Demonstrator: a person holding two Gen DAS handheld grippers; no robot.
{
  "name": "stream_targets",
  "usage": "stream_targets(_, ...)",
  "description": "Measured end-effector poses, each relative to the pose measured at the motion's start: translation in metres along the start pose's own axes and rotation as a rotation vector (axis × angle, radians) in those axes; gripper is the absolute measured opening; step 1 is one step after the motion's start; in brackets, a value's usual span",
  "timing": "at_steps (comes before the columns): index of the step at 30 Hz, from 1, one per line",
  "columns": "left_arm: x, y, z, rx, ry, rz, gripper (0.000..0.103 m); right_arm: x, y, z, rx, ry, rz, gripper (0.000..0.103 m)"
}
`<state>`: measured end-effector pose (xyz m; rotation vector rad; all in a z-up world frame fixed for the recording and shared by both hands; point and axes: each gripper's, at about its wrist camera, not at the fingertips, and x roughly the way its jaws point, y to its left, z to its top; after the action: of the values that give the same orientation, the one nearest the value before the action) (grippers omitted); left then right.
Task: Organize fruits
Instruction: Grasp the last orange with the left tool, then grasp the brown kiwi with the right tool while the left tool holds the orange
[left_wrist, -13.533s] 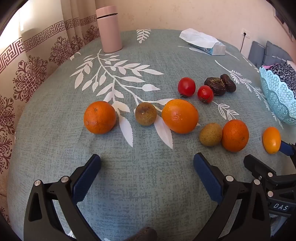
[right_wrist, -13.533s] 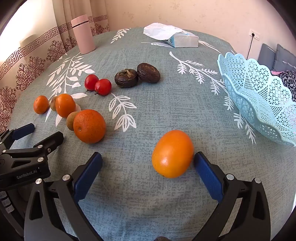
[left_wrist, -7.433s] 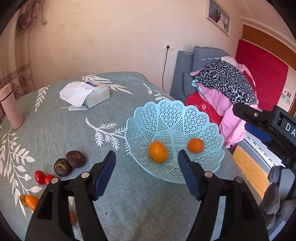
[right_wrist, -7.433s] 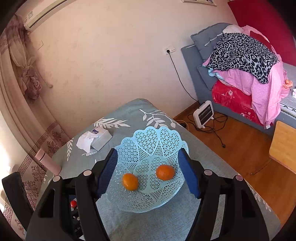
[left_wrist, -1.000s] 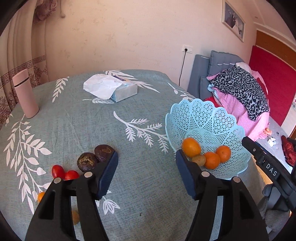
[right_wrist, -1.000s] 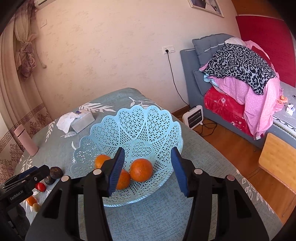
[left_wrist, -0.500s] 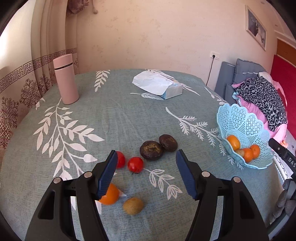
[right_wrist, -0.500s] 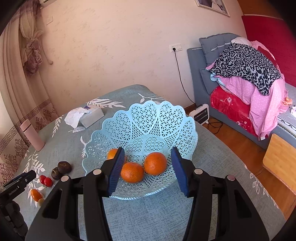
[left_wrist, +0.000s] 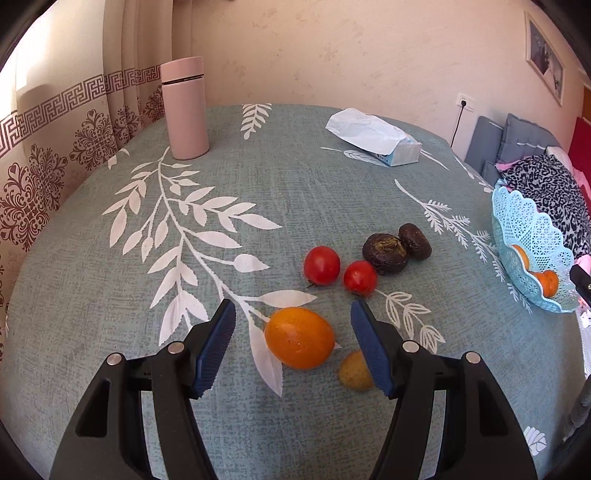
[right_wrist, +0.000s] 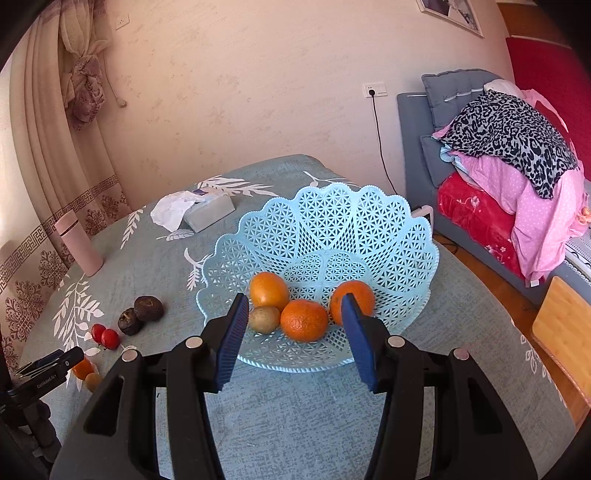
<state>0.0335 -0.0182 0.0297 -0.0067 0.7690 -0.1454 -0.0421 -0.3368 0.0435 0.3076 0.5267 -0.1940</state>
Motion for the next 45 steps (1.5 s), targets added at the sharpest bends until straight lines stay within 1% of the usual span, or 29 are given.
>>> stream_targets(3,0.005,0.003,-0.001,-0.010,0.014,-0.005,0.061,0.001,0.007,-0.003,-0.017,0.010,0.013,0.054)
stream_targets(7,0.013,0.000,-0.003,-0.004,0.037,-0.027,0.059,0.004,0.016,-0.009,-0.036,0.033,0.030,0.054)
stream_targets(8,0.015,0.000,-0.003,-0.002,0.042,-0.029,0.053,0.005,0.020,-0.010,-0.041,0.039,0.035,0.054)
stream_targets(9,0.017,0.001,-0.004,-0.006,0.054,-0.032,0.046,0.005,0.023,-0.012,-0.047,0.046,0.041,0.054)
stream_targets(10,0.019,0.003,-0.004,-0.014,0.066,-0.050,0.042,0.006,0.026,-0.014,-0.052,0.051,0.048,0.054)
stream_targets(14,0.015,0.008,-0.004,-0.035,0.064,-0.060,0.042,0.004,0.041,-0.018,-0.080,0.069,0.090,0.054)
stream_targets(16,0.012,0.013,-0.003,-0.052,0.053,-0.059,0.042,0.004,0.051,-0.020,-0.099,0.085,0.125,0.054)
stream_targets(19,0.003,0.020,-0.001,-0.073,0.019,-0.038,0.042,0.006,0.069,-0.023,-0.121,0.128,0.197,0.054)
stream_targets(21,-0.002,0.024,0.001,-0.076,-0.013,-0.006,0.042,0.010,0.082,-0.027,-0.135,0.168,0.246,0.054)
stream_targets(23,-0.008,0.027,0.001,-0.066,-0.049,0.045,0.042,0.016,0.096,-0.032,-0.150,0.210,0.284,0.054)
stream_targets(25,-0.013,0.029,0.001,-0.052,-0.085,0.105,0.042,0.022,0.109,-0.038,-0.163,0.251,0.312,0.054)
stream_targets(27,-0.015,0.032,0.002,-0.051,-0.109,0.136,0.042,0.028,0.123,-0.044,-0.180,0.286,0.338,0.054)
stream_targets(32,-0.017,0.040,0.001,-0.075,-0.112,0.129,0.042,0.035,0.159,-0.054,-0.245,0.341,0.392,0.054)
stream_targets(39,-0.017,0.048,-0.001,-0.109,-0.102,0.107,0.042,0.046,0.198,-0.067,-0.336,0.390,0.423,0.053)
stream_targets(41,-0.017,0.052,-0.001,-0.125,-0.099,0.104,0.042,0.051,0.206,-0.071,-0.354,0.398,0.423,0.051)
stream_targets(43,-0.018,0.053,-0.002,-0.133,-0.098,0.103,0.042,0.056,0.212,-0.073,-0.366,0.411,0.423,0.044)
stream_targets(45,-0.018,0.054,-0.002,-0.136,-0.096,0.098,0.042,0.061,0.217,-0.076,-0.376,0.422,0.422,0.041)
